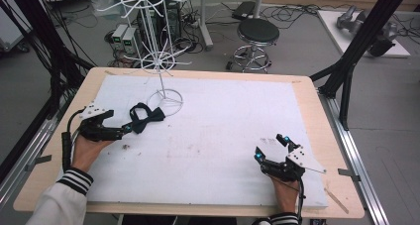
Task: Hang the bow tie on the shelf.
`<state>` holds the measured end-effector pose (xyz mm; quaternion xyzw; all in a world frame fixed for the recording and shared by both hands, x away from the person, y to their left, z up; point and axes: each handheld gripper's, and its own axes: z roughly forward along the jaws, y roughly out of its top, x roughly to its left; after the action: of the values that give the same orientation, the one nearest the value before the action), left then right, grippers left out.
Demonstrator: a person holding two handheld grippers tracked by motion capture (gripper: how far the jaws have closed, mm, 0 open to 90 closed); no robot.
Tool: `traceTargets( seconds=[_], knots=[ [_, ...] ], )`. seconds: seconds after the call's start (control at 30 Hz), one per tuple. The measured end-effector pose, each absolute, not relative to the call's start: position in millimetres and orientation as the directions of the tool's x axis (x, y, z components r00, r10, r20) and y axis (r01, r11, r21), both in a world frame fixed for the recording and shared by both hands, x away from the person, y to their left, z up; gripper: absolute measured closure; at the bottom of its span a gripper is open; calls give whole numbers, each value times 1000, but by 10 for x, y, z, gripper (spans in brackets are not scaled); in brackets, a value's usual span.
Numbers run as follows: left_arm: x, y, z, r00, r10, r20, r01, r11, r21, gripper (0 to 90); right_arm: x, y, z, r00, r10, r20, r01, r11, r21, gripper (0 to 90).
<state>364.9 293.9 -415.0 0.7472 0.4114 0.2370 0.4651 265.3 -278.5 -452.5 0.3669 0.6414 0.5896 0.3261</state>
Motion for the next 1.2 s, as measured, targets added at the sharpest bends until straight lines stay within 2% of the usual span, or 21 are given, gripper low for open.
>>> traceTargets(
  seconds=[0.27,0.43,0.63,0.8,1.2],
  knots=[
    [3788,2850,-4121,559,829,-11,416,-268,869,94,2651,-2785,-4527,-518,855,22,90,30,995,100],
    [3865,2857,-4141,559,829,-24,448,-277,850,158,2652,-2787,-4528,-518,855,16,84,32,996,100],
    [3929,2848,-4137,564,825,-31,475,-293,830,171,2652,-2791,-4528,-518,855,14,82,33,996,100],
    [3983,2814,-4145,569,822,-22,520,-338,785,217,2653,-2789,-4528,-517,856,14,80,32,996,100],
    [4073,2784,-4239,563,826,-30,574,-364,733,229,2650,-2788,-4529,-515,857,19,82,27,996,100]
  ],
)
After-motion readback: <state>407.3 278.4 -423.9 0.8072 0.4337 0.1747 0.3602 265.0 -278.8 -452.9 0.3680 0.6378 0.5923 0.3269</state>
